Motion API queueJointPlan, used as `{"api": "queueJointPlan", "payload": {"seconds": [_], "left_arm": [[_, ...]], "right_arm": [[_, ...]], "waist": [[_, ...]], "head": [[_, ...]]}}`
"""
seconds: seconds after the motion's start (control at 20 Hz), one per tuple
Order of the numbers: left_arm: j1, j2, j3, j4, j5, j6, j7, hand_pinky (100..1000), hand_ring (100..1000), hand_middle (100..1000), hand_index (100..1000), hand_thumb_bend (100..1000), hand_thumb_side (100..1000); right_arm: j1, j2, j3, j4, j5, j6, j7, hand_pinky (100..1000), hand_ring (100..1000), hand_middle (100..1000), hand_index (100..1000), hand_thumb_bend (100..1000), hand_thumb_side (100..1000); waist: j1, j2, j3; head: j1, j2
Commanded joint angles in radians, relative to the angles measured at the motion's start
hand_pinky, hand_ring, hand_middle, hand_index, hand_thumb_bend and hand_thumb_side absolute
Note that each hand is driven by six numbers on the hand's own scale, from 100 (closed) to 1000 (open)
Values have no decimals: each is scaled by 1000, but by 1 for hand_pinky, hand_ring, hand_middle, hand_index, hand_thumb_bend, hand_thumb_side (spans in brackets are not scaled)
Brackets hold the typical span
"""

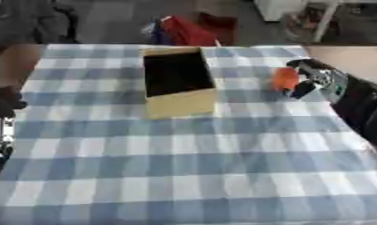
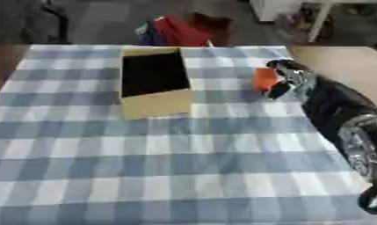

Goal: Pick up objects on the table and place them in the box.

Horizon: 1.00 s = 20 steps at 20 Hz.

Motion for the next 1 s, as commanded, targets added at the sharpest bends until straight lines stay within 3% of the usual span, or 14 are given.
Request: {"api": "queueJointPlan", "payload": {"seconds": [0.05, 0.55, 0.8, 1.0], "left_arm": [[-14, 7, 2, -17, 1, -3, -4, 835, 663, 634, 750, 100, 588], [-18, 4, 2, -18, 0, -3, -6, 836, 663, 636, 750, 100, 588], [-19, 3, 1, -18, 0, -3, -7, 837, 663, 635, 750, 100, 588], [-18, 4, 1, -18, 1, -3, -7, 837, 661, 635, 750, 100, 588]], "right_arm": [[-18, -22, -3, -6, 4, -2, -6, 836, 898, 934, 978, 253, 100], [-16, -18, -3, -6, 1, -3, -14, 831, 882, 894, 946, 199, 100], [-15, -18, -3, -6, -2, -4, -30, 814, 843, 775, 847, 100, 100], [-16, -21, -3, -7, -4, -5, -55, 797, 810, 652, 756, 100, 100]], "waist": [[3, -8, 4], [4, 2, 16], [5, 3, 17], [4, 1, 14]], "head": [[-1, 5], [-1, 5], [-1, 5], [-1, 5]]}}
